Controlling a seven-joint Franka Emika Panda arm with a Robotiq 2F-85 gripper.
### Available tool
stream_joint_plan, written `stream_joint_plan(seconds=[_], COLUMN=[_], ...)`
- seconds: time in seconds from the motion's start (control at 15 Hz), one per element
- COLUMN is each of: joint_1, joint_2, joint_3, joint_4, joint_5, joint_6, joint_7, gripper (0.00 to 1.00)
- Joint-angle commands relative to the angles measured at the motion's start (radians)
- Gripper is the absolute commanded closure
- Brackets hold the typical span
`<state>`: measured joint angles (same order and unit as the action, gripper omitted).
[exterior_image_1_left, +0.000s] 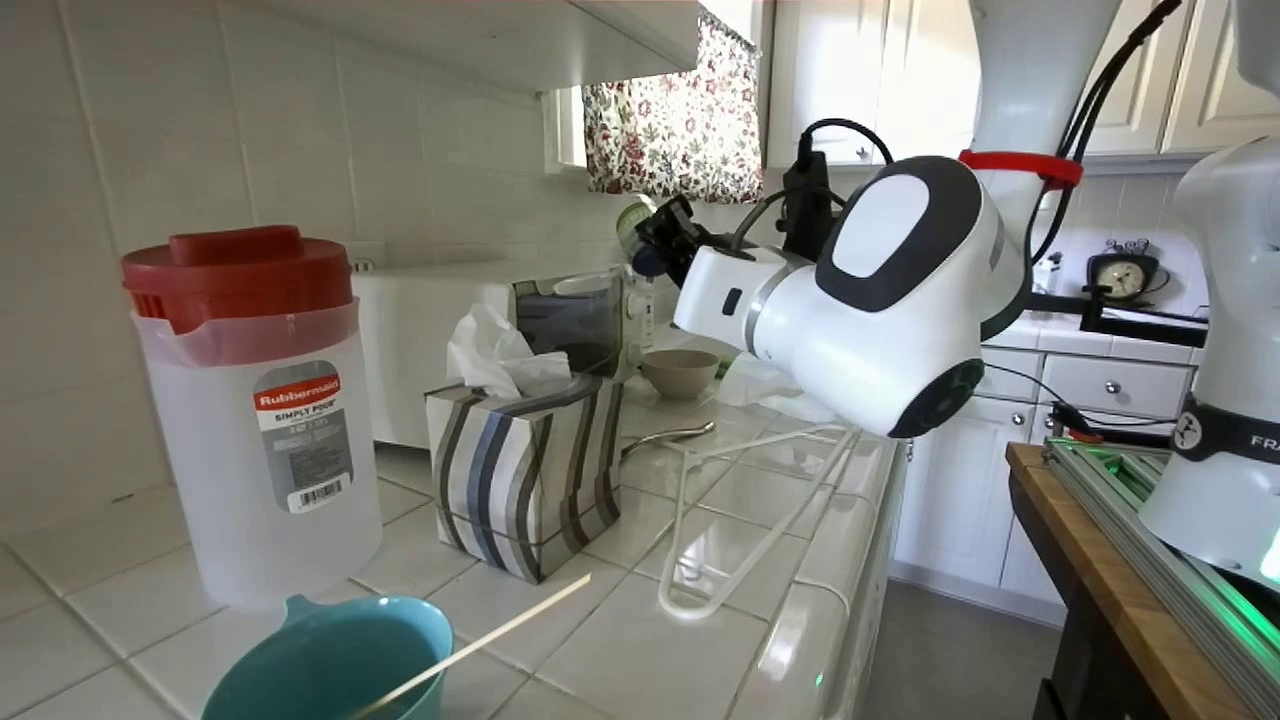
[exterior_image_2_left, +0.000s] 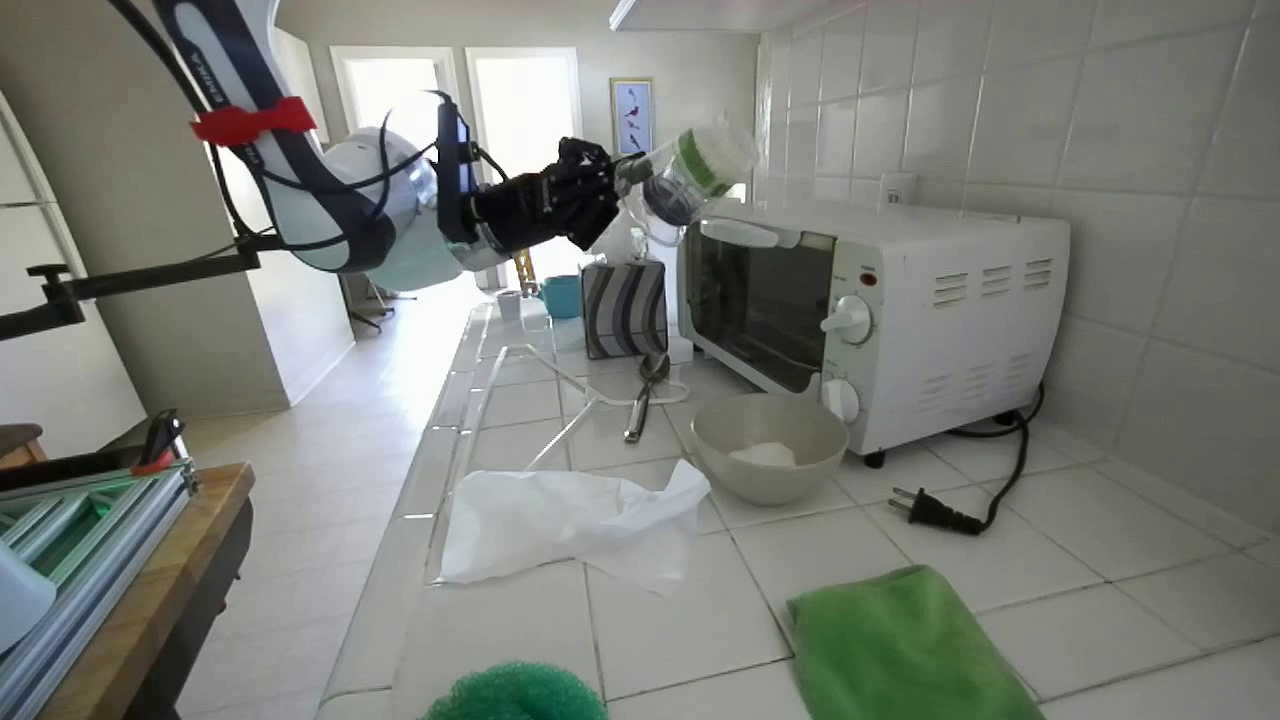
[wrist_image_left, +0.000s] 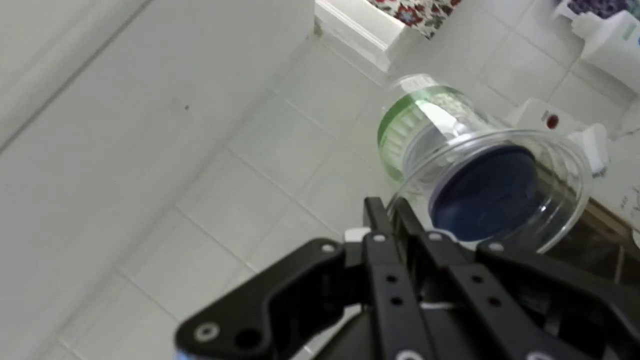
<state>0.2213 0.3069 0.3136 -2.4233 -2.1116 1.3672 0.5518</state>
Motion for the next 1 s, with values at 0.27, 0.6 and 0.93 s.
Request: stream_joint_plan(seconds=[0.27,0.6,0.93], joint_1=[-0.005,-0.026,0.013], joint_2=[-0.063,-0.140,-0.149], joint_3=[0.008,0.003,-0.030], joint_4=[-0.042,-0.058,-0.065], joint_5=[0.031,0.096,0.042], joint_6=[-0.015,0.334,0.100], joint_7=[0.000,-0.042,-0.009], gripper=[0.98,0.98,0.98])
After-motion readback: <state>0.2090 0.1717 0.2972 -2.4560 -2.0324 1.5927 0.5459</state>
